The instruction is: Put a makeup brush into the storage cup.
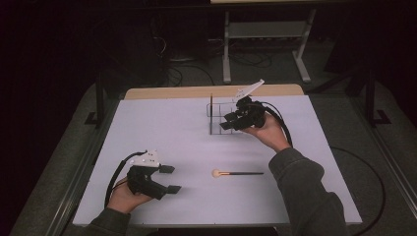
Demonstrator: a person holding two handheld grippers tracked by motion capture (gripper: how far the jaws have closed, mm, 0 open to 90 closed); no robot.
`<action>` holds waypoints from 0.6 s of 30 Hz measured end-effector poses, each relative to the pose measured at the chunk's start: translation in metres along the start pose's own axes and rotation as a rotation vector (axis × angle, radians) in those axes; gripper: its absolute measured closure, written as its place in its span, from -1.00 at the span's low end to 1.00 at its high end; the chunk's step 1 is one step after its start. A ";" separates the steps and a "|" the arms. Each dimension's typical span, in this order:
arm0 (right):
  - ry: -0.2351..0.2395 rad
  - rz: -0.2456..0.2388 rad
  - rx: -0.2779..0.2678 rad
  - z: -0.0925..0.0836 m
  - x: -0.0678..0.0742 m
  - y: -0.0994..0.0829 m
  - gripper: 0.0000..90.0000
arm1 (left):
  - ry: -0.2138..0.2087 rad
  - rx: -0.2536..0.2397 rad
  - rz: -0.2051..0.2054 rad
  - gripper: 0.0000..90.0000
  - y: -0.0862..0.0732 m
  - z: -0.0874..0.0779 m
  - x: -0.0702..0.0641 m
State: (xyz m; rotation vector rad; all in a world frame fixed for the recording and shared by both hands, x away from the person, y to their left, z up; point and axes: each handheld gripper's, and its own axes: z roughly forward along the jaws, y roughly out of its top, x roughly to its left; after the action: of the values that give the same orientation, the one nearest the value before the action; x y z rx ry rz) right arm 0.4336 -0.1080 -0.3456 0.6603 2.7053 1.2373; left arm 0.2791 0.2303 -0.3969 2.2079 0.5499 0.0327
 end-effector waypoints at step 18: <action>0.019 0.003 0.024 0.000 0.014 -0.013 0.16 | 0.004 -0.013 -0.004 -0.48 0.000 -0.001 0.000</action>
State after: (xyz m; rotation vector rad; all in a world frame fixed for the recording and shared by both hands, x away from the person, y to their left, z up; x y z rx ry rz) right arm 0.4167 -0.1098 -0.3544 0.6584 2.7393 1.2196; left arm 0.2793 0.2307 -0.3965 2.1947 0.5553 0.0389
